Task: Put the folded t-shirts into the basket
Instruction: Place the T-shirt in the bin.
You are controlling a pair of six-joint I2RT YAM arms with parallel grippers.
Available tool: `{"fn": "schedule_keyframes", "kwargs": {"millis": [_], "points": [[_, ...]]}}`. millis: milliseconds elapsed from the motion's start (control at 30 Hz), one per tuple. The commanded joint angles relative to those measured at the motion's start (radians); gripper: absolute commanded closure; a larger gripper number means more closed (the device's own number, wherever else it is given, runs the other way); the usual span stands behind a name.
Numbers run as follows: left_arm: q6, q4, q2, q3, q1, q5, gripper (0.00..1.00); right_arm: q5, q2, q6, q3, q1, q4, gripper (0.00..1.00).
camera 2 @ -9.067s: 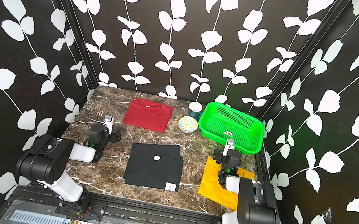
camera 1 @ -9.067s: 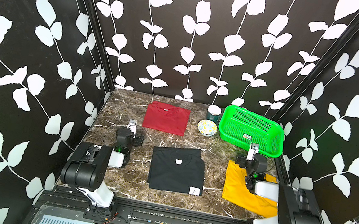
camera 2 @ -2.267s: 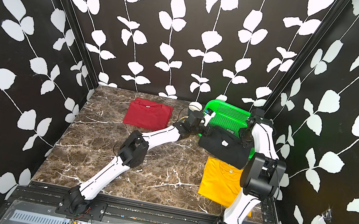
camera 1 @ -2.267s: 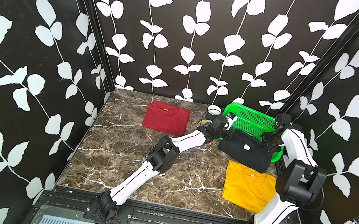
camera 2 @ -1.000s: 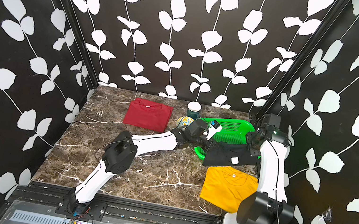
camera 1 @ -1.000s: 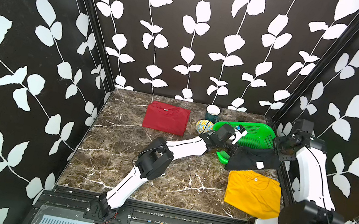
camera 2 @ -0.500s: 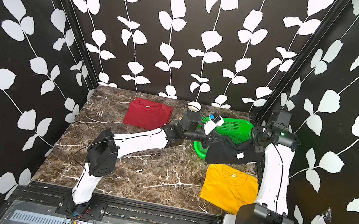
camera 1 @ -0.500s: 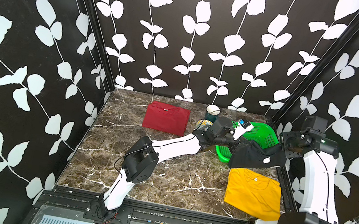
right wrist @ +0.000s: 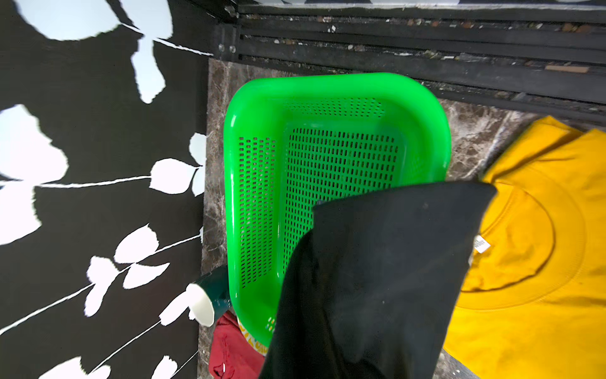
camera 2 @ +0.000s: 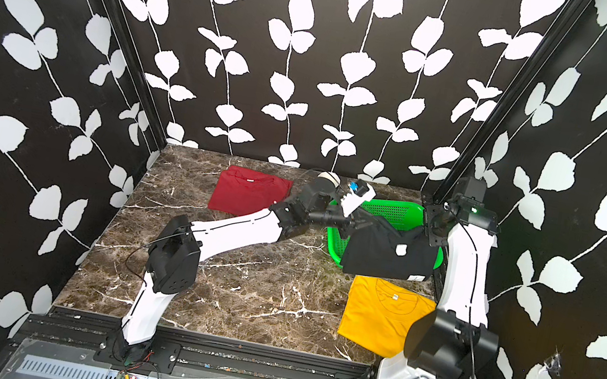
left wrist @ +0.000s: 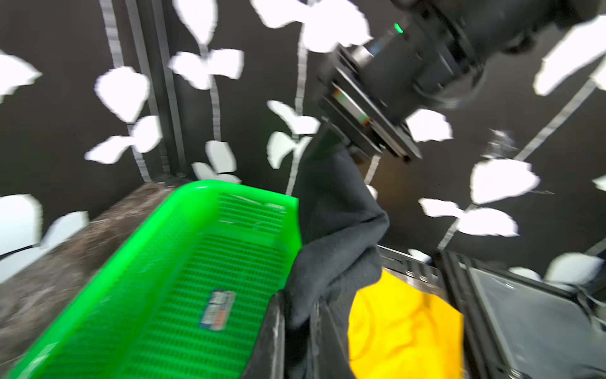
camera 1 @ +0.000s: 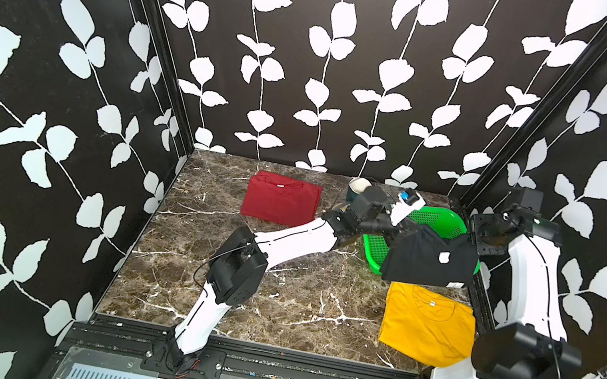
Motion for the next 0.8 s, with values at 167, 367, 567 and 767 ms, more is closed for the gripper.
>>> {"fn": "schedule_keyframes", "kwargs": {"millis": [167,367,567,767], "points": [[0.008,-0.094,0.091,0.113,0.070,-0.062,1.00,-0.005,0.200,0.009,0.153,0.011,0.009,1.00],[-0.037,-0.104,0.196,0.162,0.092,-0.046,1.00,0.080,0.254,0.010,0.196,0.044,0.017,1.00],[-0.034,-0.083,0.217,0.138,0.096,-0.073,1.00,0.126,0.226,0.033,0.097,0.085,0.134,1.00],[-0.028,-0.039,0.193,0.069,0.099,-0.096,1.00,0.136,0.179,0.078,-0.053,0.100,0.270,1.00]]}}
